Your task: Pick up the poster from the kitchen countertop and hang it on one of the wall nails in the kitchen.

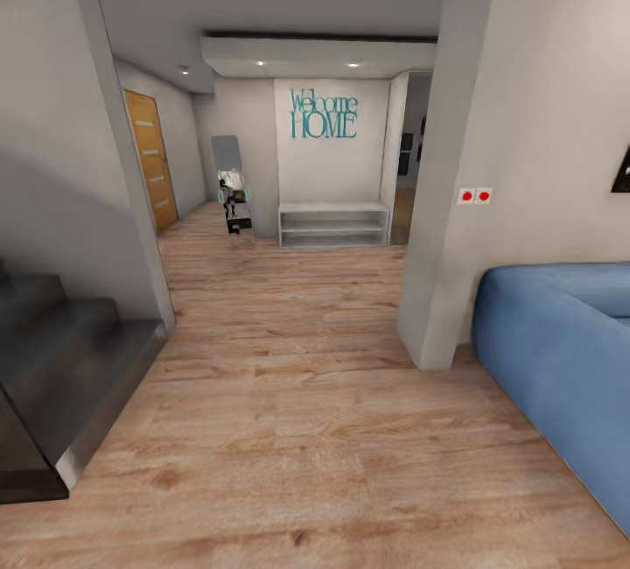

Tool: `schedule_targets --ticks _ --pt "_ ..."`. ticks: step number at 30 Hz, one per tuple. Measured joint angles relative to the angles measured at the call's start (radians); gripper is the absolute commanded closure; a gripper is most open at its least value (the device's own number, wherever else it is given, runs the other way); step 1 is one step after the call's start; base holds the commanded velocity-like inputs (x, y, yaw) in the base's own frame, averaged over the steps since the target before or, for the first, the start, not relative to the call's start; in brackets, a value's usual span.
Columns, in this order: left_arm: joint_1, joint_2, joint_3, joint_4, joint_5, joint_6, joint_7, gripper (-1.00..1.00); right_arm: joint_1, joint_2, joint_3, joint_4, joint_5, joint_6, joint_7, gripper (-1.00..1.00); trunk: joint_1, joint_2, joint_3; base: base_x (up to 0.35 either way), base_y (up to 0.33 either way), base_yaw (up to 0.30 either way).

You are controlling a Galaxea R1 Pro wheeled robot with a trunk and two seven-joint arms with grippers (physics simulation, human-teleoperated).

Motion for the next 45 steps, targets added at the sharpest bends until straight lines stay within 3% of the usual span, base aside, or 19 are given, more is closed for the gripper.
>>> schedule_targets --ticks 7,24,32,36,37,39,45 --pt "0.016 -0.035 -0.004 -0.027 0.0 -0.005 -0.007 -1.0 -0.025 -0.003 0.006 -0.001 0.004 -0.012 0.004 -1.0 0.0 0.0 0.0 0.0 0.0 0.0" --pt "0.016 -0.035 -0.004 -0.027 0.0 -0.005 -0.007 -1.0 -0.025 -0.003 0.006 -0.001 0.004 -0.012 0.004 -1.0 0.0 0.0 0.0 0.0 0.0 0.0" --pt "0.016 -0.042 0.001 -0.072 -0.006 -0.048 0.003 -1.0 -0.028 -0.008 -0.004 -0.043 0.002 -0.049 0.001 -1.0 0.0 0.0 0.0 0.0 0.0 0.0" --pt "0.016 -0.031 0.001 -0.095 -0.006 -0.07 0.003 -1.0 -0.029 -0.009 -0.005 -0.066 0.002 -0.071 0.0 -1.0 0.0 0.0 0.0 0.0 0.0 0.0" --pt "0.017 -0.028 0.001 -0.154 -0.006 -0.126 0.003 -1.0 -0.028 -0.009 -0.005 -0.102 0.002 -0.299 0.0 -1.0 0.0 0.0 0.0 0.0 0.0 0.0" --pt "0.014 -0.024 0.001 -0.47 -0.006 -0.131 0.003 -1.0 -0.03 -0.009 -0.005 -0.427 0.002 -0.319 0.001 -1.0 0.0 0.0 0.001 0.0 0.0 0.0" --pt "0.017 -0.018 0.006 -0.569 -0.005 -0.137 0.003 -1.0 -0.03 -0.018 -0.005 -0.513 0.001 -0.327 0.002 -1.0 0.0 0.0 0.0 0.0 0.0 0.0"
